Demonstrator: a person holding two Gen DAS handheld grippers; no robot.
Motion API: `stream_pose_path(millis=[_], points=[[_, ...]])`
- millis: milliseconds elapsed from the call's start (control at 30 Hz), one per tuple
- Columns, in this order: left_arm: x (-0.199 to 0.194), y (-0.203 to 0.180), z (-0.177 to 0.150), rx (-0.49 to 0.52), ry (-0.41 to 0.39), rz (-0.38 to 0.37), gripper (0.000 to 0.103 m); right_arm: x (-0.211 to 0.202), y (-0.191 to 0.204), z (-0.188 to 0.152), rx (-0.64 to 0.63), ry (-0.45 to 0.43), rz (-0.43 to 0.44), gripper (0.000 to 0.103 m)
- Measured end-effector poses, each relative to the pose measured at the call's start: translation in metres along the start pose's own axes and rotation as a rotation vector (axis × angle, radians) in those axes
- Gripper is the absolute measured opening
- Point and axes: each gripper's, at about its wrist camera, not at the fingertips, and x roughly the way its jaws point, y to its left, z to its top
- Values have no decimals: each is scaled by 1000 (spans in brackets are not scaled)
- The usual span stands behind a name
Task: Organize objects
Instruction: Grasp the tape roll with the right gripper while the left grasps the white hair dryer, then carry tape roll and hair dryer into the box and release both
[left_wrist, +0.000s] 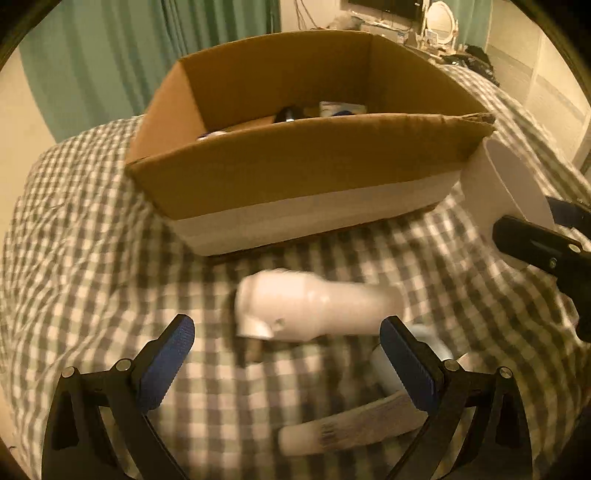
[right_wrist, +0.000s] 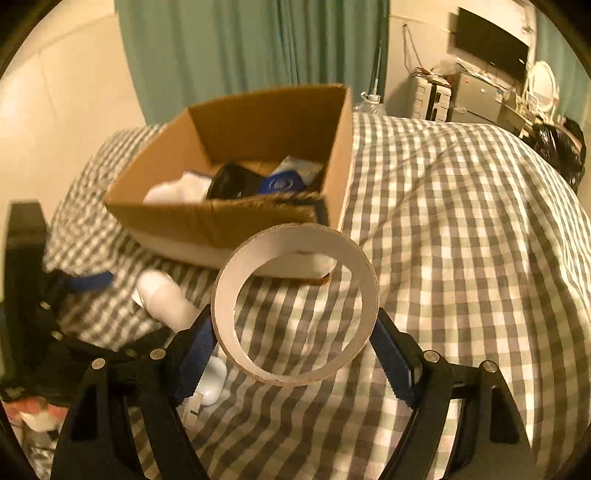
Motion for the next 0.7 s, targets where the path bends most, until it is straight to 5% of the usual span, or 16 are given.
stream_pose_path(millis=[200, 467, 700], points=[[18, -7, 11, -25, 32, -75, 103, 12, 1, 6, 7, 32, 4, 81], [56, -18, 21, -15, 112, -44, 103, 20, 3, 3, 20, 45, 4, 81], [60, -13, 22, -50, 81, -77, 102, 24, 2, 1, 27, 57, -9, 81]])
